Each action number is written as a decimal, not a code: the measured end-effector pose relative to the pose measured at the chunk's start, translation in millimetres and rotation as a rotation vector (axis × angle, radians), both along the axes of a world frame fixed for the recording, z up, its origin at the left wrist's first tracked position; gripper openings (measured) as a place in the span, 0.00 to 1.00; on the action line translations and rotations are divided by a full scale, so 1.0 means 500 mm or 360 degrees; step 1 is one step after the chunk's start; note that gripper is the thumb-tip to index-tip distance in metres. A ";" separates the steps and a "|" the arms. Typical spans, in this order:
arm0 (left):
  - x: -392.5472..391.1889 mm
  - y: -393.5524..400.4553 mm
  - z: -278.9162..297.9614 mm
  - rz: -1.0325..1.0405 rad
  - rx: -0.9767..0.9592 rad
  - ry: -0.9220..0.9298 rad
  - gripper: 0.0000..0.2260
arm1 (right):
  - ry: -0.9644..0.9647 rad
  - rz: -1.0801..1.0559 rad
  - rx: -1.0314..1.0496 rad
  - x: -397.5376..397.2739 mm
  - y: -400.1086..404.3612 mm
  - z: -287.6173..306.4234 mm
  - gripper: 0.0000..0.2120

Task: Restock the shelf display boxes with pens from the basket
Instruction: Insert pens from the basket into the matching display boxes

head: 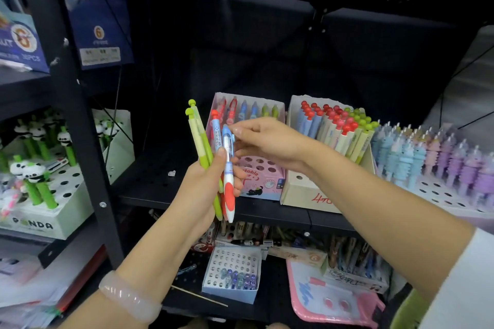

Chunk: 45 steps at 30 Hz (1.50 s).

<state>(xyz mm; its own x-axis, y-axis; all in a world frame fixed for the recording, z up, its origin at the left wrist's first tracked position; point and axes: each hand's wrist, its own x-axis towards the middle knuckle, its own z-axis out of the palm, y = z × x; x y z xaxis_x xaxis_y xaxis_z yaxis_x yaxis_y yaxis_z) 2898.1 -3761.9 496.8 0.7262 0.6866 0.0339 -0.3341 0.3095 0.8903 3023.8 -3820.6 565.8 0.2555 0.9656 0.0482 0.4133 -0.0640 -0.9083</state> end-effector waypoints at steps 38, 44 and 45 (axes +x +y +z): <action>-0.044 0.023 -0.013 0.0137 0.0377 0.0181 0.09 | -0.1577 -0.0923 -0.0224 0.018 0.088 0.034 0.13; -0.020 -0.007 -0.008 0.0088 0.0394 0.0159 0.08 | -0.0532 -0.0355 0.0067 -0.034 0.015 0.021 0.15; -0.012 -0.017 -0.005 0.0062 0.0387 0.0148 0.08 | -0.0477 -0.0324 0.0053 -0.032 0.005 0.019 0.13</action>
